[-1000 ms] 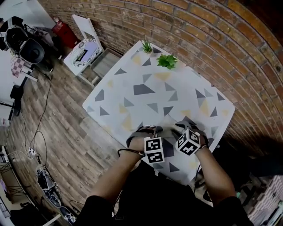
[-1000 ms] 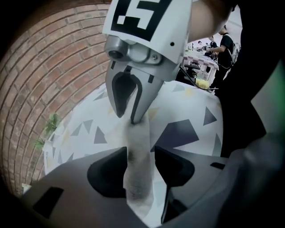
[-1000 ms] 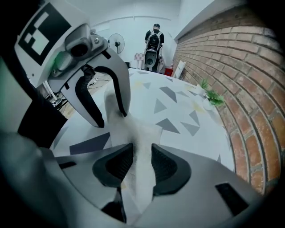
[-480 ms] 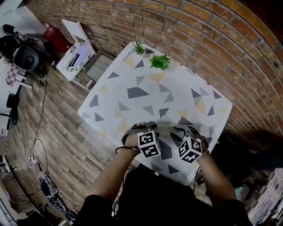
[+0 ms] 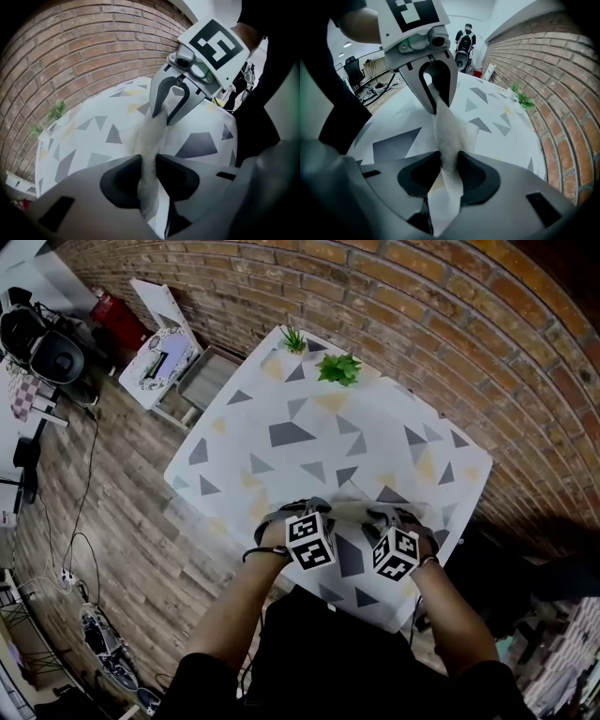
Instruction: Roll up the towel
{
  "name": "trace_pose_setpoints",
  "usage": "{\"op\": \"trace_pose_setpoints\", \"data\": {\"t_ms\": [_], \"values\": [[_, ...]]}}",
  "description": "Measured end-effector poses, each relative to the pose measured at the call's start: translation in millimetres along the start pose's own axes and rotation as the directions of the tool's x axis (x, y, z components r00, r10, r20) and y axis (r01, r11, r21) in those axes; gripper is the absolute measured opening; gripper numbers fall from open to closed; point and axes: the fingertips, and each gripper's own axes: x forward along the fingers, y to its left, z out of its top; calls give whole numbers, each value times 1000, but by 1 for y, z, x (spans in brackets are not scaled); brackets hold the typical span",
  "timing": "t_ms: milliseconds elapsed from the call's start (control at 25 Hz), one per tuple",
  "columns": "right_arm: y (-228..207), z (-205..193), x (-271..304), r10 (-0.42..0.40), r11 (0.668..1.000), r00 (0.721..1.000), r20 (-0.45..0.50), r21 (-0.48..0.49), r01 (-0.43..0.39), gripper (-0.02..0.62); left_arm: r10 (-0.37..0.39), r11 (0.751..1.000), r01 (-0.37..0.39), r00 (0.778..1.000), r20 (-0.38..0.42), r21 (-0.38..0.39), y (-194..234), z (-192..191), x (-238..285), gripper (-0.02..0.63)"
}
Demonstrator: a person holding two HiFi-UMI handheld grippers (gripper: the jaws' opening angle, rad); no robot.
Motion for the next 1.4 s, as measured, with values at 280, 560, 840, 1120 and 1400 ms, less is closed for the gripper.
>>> {"op": "trace_pose_setpoints", "data": {"t_ms": [280, 560, 840, 1120, 1400], "values": [[34, -14, -14, 75, 997, 997, 1, -26, -75, 118, -70, 998, 70, 997, -16, -3, -44, -5, -4, 95], [81, -21, -37, 208, 975, 978, 1, -84, -207, 112, -166, 986, 165, 985, -49, -9, -99, -18, -15, 87], [52, -8, -28, 205, 977, 978, -32, -60, -206, 144, -118, 993, 116, 992, -48, -34, -75, -21, -16, 126], [18, 10, -14, 180, 982, 983, -47, -45, -182, 143, -55, 997, 54, 998, -27, -47, -32, -22, -18, 179], [-12, 21, 6, 121, 993, 991, -55, -4, -122, 143, -11, 999, 10, 1000, -23, -42, 1, -28, -15, 179]]}}
